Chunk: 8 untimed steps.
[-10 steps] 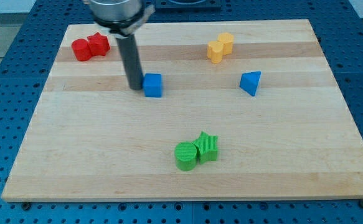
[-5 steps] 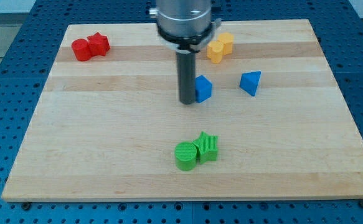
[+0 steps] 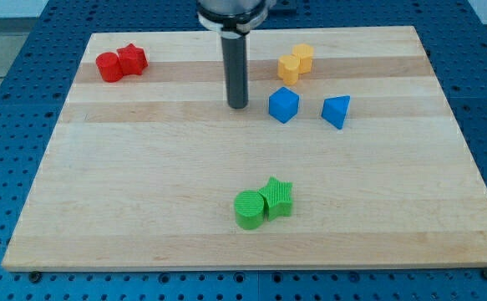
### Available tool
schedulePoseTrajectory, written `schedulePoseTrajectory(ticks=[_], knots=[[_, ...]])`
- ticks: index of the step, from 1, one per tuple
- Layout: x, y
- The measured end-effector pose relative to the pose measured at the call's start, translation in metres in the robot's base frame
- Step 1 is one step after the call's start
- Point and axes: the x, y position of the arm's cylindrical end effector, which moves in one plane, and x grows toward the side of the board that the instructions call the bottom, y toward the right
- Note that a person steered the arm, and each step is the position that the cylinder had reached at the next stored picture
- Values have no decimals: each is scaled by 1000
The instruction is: Move the blue cube close to the blue triangle
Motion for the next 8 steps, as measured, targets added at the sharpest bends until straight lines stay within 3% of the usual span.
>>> schedulePoseTrajectory(ticks=[5,8], knots=[[11,85],[-23,60]])
